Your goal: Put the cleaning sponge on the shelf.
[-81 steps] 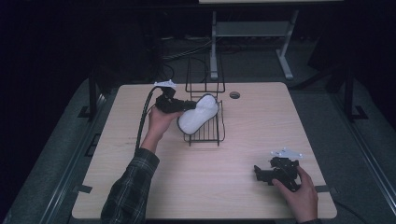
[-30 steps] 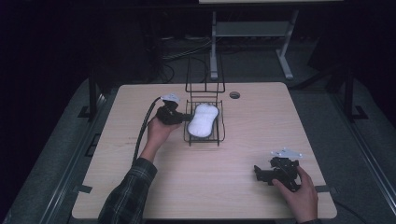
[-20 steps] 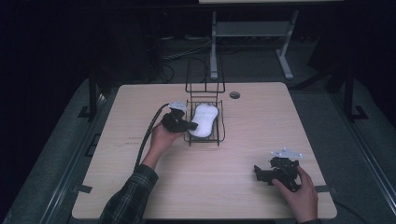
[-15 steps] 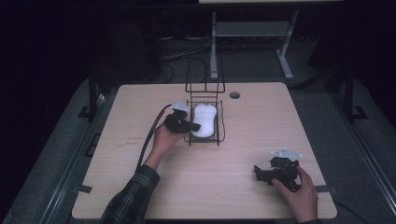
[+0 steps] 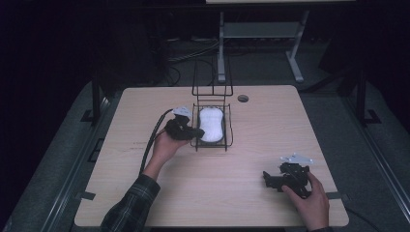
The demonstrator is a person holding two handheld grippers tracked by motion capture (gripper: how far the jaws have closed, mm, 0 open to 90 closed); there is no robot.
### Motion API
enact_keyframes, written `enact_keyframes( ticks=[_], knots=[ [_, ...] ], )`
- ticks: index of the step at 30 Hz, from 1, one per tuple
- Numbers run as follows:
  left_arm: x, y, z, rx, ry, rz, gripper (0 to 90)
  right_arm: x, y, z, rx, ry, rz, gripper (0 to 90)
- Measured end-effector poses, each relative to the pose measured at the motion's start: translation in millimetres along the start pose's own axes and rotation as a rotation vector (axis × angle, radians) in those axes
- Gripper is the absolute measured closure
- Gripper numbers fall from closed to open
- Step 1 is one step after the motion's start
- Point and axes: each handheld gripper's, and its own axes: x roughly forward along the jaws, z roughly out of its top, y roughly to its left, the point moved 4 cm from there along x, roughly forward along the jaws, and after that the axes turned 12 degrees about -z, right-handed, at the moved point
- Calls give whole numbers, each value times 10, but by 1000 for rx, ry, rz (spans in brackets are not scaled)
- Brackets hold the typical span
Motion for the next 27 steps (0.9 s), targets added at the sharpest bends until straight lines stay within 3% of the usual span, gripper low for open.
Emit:
enact_keyframes(
  ticks=[5, 11, 18, 27],
  knots=[
    [-160, -59, -101, -27, 8, 27, 565, 0, 0, 0, 0, 0, 0, 0],
    [-353, -152, -268, -26, -3, 84, 398, 0, 0, 0, 0, 0, 0, 0],
    [-509, -276, -488, -38, -26, 128, 276, 0, 0, 0, 0, 0, 0, 0],
    [-571, -414, -786, -44, -1, 199, 128, 0, -1, 0, -1, 0, 0, 0]
  ],
)
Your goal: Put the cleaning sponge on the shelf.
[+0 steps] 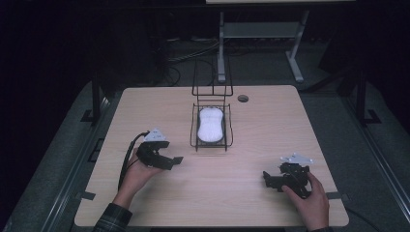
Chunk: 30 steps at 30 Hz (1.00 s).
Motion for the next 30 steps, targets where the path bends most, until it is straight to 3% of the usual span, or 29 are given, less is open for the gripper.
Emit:
enact_keyframes(
  ticks=[11, 23, 30],
  knots=[
    [-118, -163, -452, 20, 39, 27, 125, 0, 0, 0, 0, 0, 0, 0],
    [-138, -182, -795, 26, 131, 72, 125, 0, 1, 0, 1, 0, 0, 0],
    [-179, -171, -880, 39, 69, 56, 125, -1, 1, 0, 1, 0, 0, 0]
  ],
)
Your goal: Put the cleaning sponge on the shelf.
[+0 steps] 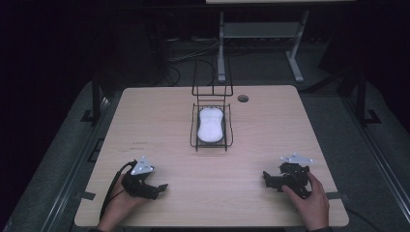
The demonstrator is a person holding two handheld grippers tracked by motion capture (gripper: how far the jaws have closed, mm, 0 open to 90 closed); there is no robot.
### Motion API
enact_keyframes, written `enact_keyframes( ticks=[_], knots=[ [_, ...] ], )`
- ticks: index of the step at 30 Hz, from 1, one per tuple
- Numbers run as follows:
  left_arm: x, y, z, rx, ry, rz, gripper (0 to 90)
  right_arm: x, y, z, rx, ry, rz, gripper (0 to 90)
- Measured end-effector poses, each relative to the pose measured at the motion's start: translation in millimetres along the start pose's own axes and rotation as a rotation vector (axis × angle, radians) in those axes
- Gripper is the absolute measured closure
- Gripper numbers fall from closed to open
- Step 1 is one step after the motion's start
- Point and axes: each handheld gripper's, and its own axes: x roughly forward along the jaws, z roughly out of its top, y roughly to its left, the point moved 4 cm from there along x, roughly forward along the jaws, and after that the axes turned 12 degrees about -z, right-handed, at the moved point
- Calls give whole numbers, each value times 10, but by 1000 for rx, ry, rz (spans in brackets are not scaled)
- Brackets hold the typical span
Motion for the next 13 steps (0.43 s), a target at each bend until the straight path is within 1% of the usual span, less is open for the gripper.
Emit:
enact_keyframes(
  ticks=[2, 13],
  knots=[
    [-6, 2, -30, 7, -28, -5, 126, 0, 0, 0, 0, 0, 0, 0],
    [-22, -12, -47, 7, -28, -4, 128, -1, 1, 0, 1, 1, 0, 0]
  ],
)
